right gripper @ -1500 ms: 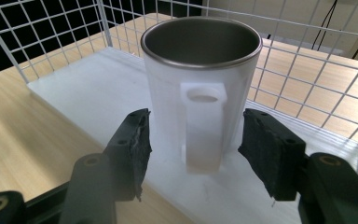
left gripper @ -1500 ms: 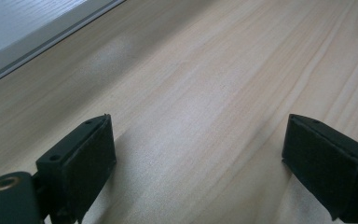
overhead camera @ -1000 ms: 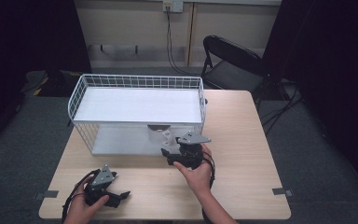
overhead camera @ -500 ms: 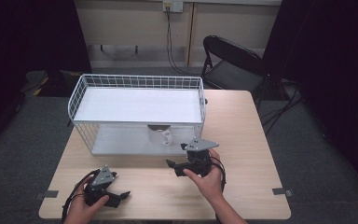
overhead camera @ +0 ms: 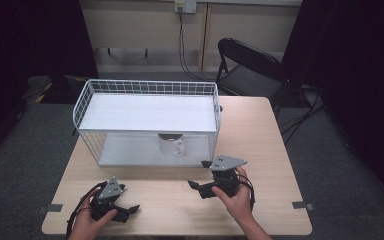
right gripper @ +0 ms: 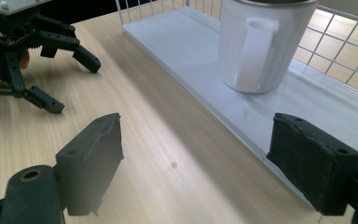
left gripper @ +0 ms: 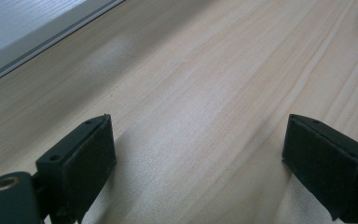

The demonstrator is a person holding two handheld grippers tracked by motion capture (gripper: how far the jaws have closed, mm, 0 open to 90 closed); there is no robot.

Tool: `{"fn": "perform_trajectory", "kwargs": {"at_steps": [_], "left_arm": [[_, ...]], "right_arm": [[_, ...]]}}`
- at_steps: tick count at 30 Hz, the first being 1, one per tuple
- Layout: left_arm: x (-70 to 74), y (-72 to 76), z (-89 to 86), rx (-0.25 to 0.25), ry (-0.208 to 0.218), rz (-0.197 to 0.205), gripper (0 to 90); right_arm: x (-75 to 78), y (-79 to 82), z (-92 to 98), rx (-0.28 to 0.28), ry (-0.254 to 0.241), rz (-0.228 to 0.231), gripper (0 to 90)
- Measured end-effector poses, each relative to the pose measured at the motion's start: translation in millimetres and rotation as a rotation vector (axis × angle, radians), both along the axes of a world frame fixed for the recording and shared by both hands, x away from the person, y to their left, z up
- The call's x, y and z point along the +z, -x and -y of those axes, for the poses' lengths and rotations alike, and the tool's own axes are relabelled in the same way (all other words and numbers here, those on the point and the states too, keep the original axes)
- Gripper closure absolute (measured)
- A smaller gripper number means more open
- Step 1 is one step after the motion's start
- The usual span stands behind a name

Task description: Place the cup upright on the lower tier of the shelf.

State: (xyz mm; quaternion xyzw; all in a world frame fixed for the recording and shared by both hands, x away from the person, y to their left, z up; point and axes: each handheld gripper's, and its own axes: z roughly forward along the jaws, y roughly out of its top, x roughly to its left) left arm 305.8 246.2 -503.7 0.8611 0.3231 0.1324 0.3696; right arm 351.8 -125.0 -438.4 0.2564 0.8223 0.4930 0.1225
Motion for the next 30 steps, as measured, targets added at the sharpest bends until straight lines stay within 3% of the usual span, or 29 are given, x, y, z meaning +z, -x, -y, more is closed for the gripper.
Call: {"fn": "perform_trajectory", "kwargs": {"at_steps": [30], "left_arm": [[0.0,0.0,0.1,-0.001,-0.001,-0.001,8.6]], "right_arm": [[-20.7,6.7,59.8,-0.027,0.036,-0.024,16.5]]}}
